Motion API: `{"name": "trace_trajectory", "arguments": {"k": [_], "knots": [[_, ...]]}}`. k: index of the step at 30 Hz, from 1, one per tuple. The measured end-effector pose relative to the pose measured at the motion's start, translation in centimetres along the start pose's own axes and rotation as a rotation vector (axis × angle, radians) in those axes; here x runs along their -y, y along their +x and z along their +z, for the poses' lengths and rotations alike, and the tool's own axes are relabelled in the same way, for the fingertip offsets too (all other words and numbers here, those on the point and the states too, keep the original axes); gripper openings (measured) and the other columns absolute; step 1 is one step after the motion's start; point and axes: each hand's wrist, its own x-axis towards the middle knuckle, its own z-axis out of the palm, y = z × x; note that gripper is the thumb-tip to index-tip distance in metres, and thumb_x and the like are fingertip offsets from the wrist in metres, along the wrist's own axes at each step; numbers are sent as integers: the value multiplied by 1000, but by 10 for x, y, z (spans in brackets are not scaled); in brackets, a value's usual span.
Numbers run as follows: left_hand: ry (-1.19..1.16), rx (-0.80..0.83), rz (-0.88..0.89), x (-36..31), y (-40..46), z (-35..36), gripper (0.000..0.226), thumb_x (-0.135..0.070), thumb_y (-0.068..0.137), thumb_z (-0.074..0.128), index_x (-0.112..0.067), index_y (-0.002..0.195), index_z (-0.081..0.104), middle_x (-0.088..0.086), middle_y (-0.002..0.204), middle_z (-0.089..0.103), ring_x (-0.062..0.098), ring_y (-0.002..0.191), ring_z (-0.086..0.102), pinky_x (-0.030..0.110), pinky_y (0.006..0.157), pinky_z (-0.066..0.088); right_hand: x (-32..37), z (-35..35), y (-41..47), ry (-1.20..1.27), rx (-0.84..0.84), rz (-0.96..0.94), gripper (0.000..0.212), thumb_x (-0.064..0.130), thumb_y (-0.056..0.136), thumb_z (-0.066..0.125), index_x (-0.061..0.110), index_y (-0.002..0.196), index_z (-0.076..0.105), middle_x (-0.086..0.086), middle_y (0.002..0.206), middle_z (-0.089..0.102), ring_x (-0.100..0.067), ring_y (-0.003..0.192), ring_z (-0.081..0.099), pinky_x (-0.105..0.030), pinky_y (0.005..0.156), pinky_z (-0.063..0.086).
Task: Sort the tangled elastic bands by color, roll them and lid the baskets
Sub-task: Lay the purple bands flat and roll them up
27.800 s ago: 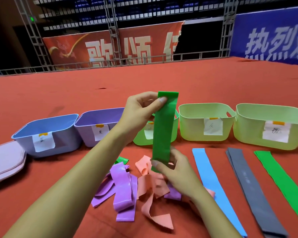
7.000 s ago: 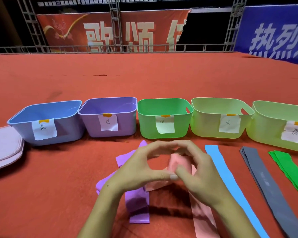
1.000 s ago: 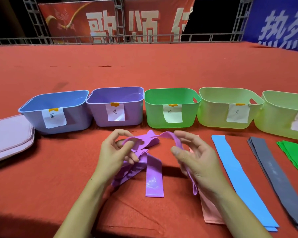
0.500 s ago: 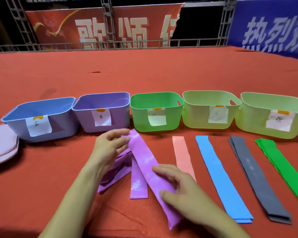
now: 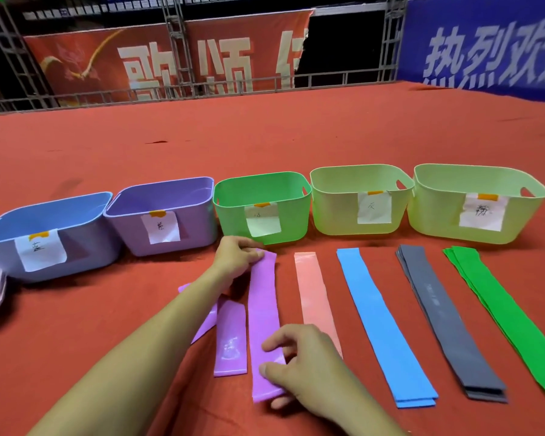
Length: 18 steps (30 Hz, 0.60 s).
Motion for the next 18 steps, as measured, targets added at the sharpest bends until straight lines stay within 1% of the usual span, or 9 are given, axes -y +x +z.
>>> {"name": "trace_trajectory", "arguments": {"k": [2,4,6,9,10,12,14,16,18], "knots": [[106,-21,85,4,4,2,13,-7,89,85,-16,97,84,1,87,81,12,79,69,33,78,60,0,1,2,-83,-17,2,26,19,92,78,23,115,67,-9,109,57,-21,56,77,-29,53,58],[218,-57,176,3,7,6,11,-11,87,87,-20,93,86,-5,91,83,9,83,71,30,84,58,-3,3,5,-152,-23,-5,27,21,93,76,23,118,65,-8,114,54,-19,55,76,-26,50,54],[312,-88,222,2,8,11,8,-18,87,86,-24,93,86,-9,95,83,9,91,73,29,86,57,-4,4,7,-188,-31,-19,27,20,94,74,22,118,63,-8,114,52,-20,55,76,-32,49,56],[445,-73,200,4,7,14,4,-35,86,85,-38,87,82,-18,89,78,13,92,72,33,80,58,-3,6,8,-181,-15,-4,25,13,96,71,16,118,60,-9,100,58,-26,58,77,-47,58,64],[484,-70,188,5,5,14,6,-37,85,85,-40,84,80,-18,85,75,15,91,72,34,78,58,-1,6,7,-189,-9,9,24,13,96,70,16,117,59,-9,97,61,-28,60,77,-48,59,64],[537,-80,185,6,5,12,10,-39,86,84,-39,80,76,-17,80,69,18,90,70,35,75,57,1,6,4,-251,-12,22,22,16,97,69,19,115,57,-9,97,64,-30,63,77,-45,61,65],[587,-96,207,6,4,12,10,-42,87,82,-34,85,77,-15,79,69,19,90,69,35,73,56,4,6,1,-392,-23,-7,23,26,98,68,22,118,56,-6,105,67,-32,77,77,-42,70,64],[635,-106,219,4,3,12,15,-45,88,81,-31,89,77,-13,83,71,20,92,68,34,69,51,7,5,-1,-622,-27,-72,30,38,98,66,26,123,55,-3,119,66,-32,102,70,-42,87,57],[664,-109,239,3,2,13,17,-45,89,80,-28,89,76,-9,89,73,23,95,68,33,68,47,12,5,-4,-806,-44,-146,34,48,99,61,28,125,52,-2,124,66,-32,113,65,-42,93,52]]}}
